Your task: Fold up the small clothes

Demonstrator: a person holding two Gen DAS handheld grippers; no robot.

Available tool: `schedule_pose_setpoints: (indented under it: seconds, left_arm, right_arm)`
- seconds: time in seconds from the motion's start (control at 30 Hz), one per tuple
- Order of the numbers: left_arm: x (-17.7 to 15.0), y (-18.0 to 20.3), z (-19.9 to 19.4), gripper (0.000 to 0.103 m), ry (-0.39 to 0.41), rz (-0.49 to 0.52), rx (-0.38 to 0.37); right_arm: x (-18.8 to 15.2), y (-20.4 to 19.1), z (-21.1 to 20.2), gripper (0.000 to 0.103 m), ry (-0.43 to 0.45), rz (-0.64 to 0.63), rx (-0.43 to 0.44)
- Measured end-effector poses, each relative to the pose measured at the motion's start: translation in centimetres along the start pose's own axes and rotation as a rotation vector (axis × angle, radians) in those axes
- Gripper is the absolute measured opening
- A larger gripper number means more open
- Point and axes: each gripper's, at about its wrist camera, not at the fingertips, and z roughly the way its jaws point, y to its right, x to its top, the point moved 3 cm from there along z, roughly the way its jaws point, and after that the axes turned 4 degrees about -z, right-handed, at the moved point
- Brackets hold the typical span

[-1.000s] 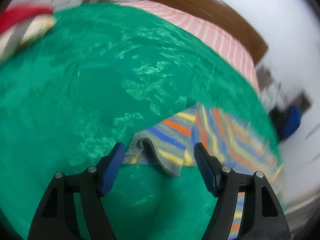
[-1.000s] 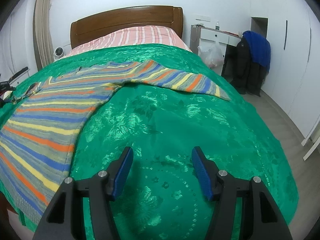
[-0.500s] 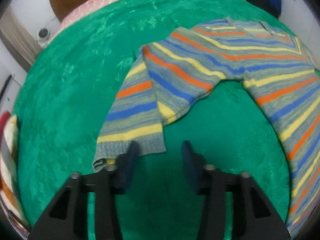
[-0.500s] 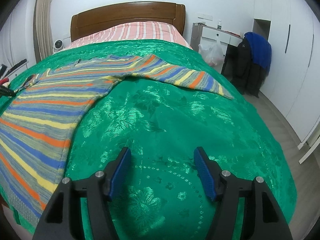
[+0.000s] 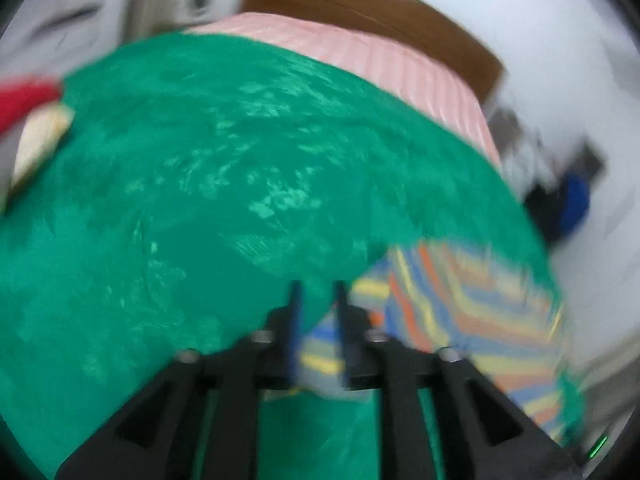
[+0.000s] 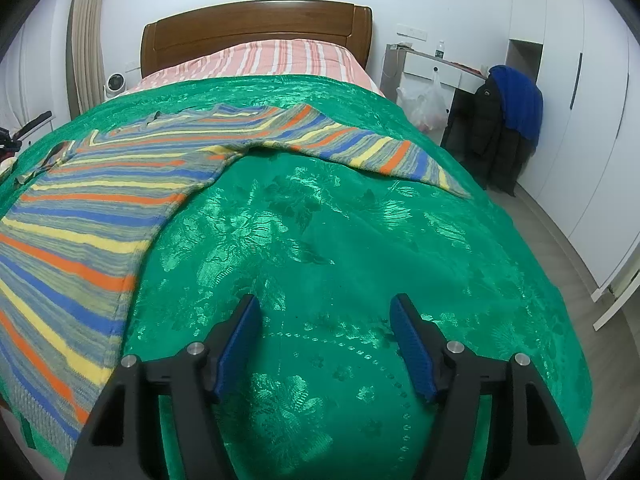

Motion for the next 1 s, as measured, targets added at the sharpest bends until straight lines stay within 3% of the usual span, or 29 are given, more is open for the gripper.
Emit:
schedule_pose_setpoints:
  seconds: [0.03, 0.1, 0.13, 0.2, 0.3, 0.37, 0.4, 0.43, 0.5, 0.57, 0.6, 0.67, 0.7, 0.73, 0.83, 1.0]
  left_arm:
    - [-0.8, 1.4, 0.2, 0.072, -0.028, 0.107, 0.028]
    - [-3.4, 4.8, 0.7, 0.079, -0.059, 0.361, 0.105]
    - [-4.9, 6.2, 1.5, 0.079, -0.098, 0.470, 0.130]
    - [-6.6, 7.4, 3.4, 0.074, -0.167, 0.578, 0.157]
    - [-8.3, 7.9, 6.1, 0.061, -0.220, 0.637, 0.224]
    - [-8.1, 7.1, 6.8, 0.035, -0.227, 0.572, 0.227]
    - [-7.7, 6.6, 6.7, 0.008, -0.222, 0.517, 0.215]
    - [-7.1, 6.1, 6.4, 0.004, -0.222, 0.439, 0.179]
    - [-5.6, 4.6, 4.6, 0.004, -0.200, 0.270, 0.035]
    - [-3.3, 2.7, 2.7, 0.004, -0.131, 0.111, -0.048]
    - [-2.3, 1.3, 2.2, 0.004, -0.091, 0.024, -0.058]
    - [-0.3, -3.3, 1.4, 0.009, 0.007, -0.247, -0.011]
    - [0.1, -5.2, 1.5, 0.022, 0.027, -0.342, 0.020]
    - [-0.3, -7.3, 1.4, 0.047, 0.030, -0.437, 0.057]
    - [-2.2, -8.7, 1.0, 0.068, 0.030, -0.487, 0.039]
    - [-5.8, -6.3, 2.0, 0.071, -0.048, -0.410, -0.061]
  right_arm:
    - [0.0, 0.0, 0.0, 0.068, 0.000, -0.001, -0.001]
    - [0.0, 0.0, 0.0, 0.069, -0.002, -0.003, -0.002]
    - [0.0, -0.1, 0.1, 0.069, -0.004, -0.004, -0.003]
    - [0.0, -0.1, 0.2, 0.071, -0.004, -0.004, -0.005]
    - [0.0, -0.1, 0.2, 0.071, -0.003, -0.002, -0.008]
    - [0.0, -0.1, 0.1, 0.071, 0.000, 0.001, -0.004]
    - [0.0, -0.1, 0.1, 0.071, 0.000, 0.002, -0.004]
    - [0.0, -0.1, 0.0, 0.071, 0.001, 0.003, -0.003]
    - [0.0, -0.1, 0.0, 0.071, 0.002, 0.002, -0.003]
    - [-0.1, -0.1, 0.1, 0.071, 0.002, 0.000, -0.002]
    - [-0.1, -0.1, 0.2, 0.071, 0.001, -0.001, -0.002]
    - [-0.1, -0.1, 0.2, 0.071, 0.000, -0.002, -0.004]
    - [-0.1, -0.1, 0.2, 0.071, 0.000, -0.002, -0.004]
    - [-0.1, -0.2, 0.2, 0.071, 0.000, -0.002, -0.005]
    - [-0.1, -0.2, 0.1, 0.071, 0.004, 0.002, -0.002]
    - [-0.1, -0.3, 0.3, 0.071, -0.001, -0.006, -0.007]
